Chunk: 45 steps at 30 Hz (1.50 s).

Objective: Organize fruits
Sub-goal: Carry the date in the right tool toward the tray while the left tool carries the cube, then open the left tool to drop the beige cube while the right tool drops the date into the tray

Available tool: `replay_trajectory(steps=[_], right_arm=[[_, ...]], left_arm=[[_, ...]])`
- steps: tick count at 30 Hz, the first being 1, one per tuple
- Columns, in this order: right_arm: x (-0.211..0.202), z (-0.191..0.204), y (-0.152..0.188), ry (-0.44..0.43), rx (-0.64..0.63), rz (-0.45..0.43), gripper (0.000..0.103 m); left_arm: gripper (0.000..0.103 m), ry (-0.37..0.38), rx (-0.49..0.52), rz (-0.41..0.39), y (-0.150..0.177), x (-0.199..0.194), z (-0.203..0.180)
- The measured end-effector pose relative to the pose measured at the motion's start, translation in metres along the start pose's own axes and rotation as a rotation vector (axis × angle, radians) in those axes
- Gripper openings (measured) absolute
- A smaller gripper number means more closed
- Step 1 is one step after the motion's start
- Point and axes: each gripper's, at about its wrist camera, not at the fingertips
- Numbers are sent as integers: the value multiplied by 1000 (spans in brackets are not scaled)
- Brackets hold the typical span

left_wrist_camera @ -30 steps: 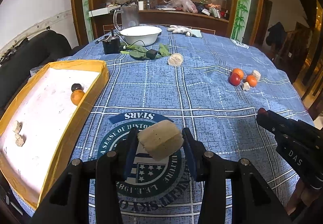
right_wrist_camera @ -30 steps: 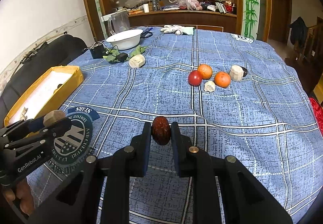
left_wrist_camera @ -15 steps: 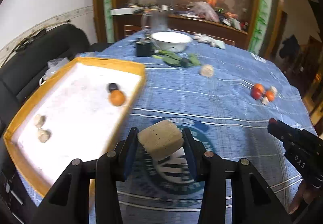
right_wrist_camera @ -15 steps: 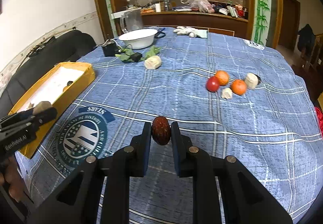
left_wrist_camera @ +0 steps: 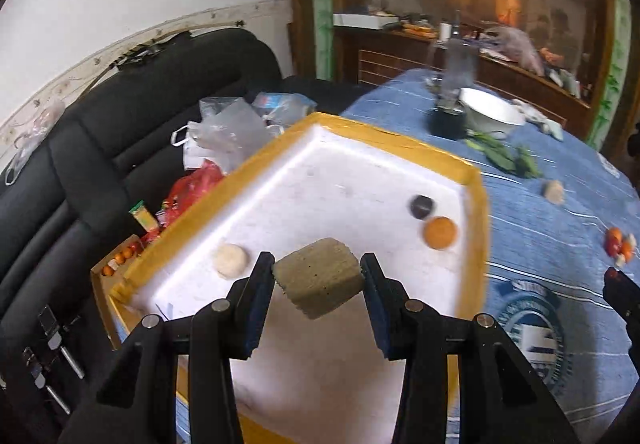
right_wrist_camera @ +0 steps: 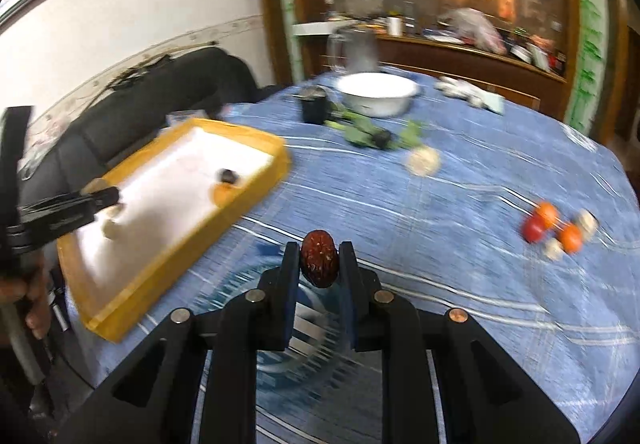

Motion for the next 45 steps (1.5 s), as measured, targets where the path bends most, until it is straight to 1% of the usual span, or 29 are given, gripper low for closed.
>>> replay_trajectory(steps=[4, 8, 11, 14, 22, 30, 31, 32, 33, 34, 35, 36, 37, 39, 41, 43, 45], right_arm=[[19, 35, -23, -75, -52, -9, 21], [42, 70, -42, -156, -90, 4, 22], [59, 90, -48, -186, -125, 23, 22], [75, 103, -48, -209, -143, 51, 22], [94, 118, -42, -227, -176, 100, 22], [107, 128, -38, -244, -219, 146, 22], [109, 129, -37, -242, -228, 157, 22], [110, 129, -36, -234, -231, 158, 22], [110, 128, -35, -222, -228, 158, 28], [110, 127, -35, -216, -224, 160, 35], [108, 125, -35, -221, -219, 157, 47], [106, 124, -35, -226, -218, 152, 50], [101, 124, -35, -220, -224, 143, 51], [94, 123, -36, -208, -225, 130, 59], [80, 115, -34, -200, -206, 101, 63], [71, 106, -31, -185, -186, 90, 66], [59, 95, -25, -168, -173, 78, 68]], left_arm=[[43, -36, 17, 0, -10, 11, 11], [43, -67, 24, 28, -18, 28, 18], [43, -78, 25, 52, -21, 37, 21], [43, -90, 32, 77, -23, 47, 23], [44, -131, -11, 120, -32, 61, 33], [45, -128, -19, 160, -32, 70, 32], [45, -130, -24, 166, -32, 70, 33], [50, -134, -27, 167, -32, 70, 34], [55, -137, -30, 165, -32, 69, 34], [67, -135, -37, 162, -33, 67, 36], [72, -135, -46, 153, -34, 64, 37], [73, -138, -53, 144, -34, 62, 38], [73, -140, -57, 139, -35, 60, 39], [74, -137, -71, 139, -37, 56, 42], [75, -132, -90, 125, -38, 49, 45], [78, -129, -107, 117, -38, 43, 46], [78, -108, -123, 107, -37, 35, 45]])
Point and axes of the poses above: each gripper's, at about its wrist camera, not at the fingertips, and x roughly the way its jaws point, z to its left, y to its underside, and after that the axes turned 10 degrees about -x, right-handed
